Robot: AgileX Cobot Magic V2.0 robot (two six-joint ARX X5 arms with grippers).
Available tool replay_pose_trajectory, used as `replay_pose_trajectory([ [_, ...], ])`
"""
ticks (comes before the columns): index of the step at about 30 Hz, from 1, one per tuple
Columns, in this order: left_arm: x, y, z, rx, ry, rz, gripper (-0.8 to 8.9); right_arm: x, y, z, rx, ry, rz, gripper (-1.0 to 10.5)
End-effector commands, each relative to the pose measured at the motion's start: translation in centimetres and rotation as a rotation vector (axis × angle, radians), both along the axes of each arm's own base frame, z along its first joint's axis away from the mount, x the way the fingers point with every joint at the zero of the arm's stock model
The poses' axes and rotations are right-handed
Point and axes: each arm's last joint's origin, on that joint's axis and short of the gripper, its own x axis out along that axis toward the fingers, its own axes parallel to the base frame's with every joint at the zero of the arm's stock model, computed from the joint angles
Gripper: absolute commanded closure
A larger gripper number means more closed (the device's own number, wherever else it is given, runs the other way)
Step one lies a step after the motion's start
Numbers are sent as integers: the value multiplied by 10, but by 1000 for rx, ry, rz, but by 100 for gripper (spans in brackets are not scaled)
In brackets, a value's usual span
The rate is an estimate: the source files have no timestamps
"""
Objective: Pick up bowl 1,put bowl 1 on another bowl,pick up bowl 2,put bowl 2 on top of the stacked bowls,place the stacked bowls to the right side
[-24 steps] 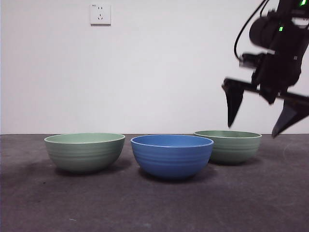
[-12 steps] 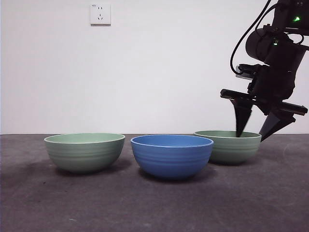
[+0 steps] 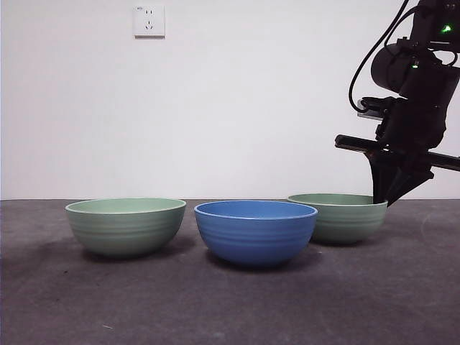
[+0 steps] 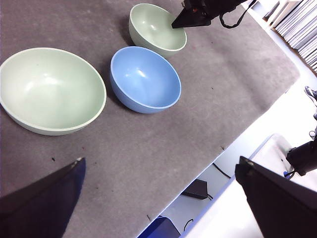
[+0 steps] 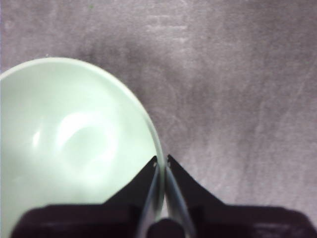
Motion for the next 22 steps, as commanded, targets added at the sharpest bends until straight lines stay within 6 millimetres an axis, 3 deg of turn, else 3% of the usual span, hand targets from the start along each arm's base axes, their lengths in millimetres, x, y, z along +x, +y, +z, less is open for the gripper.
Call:
replay_pose_trajectory([
  [1, -1, 0, 1, -5, -1, -6, 242, 1, 0, -1, -11, -1, 15, 963],
  [7, -1, 0, 1, -5, -1, -5, 242, -3, 0, 10, -9, -28, 23, 963],
  [13, 0, 0, 1, -2, -11, -3, 242, -26, 7, 55, -9, -117, 90, 963],
  [17, 1, 0, 1, 13, -12, 14, 242, -48, 19, 81, -8, -152, 153, 963],
  [22, 1, 0, 1, 15, -12, 16, 242, -66, 44, 89, -4, -144, 242, 963],
])
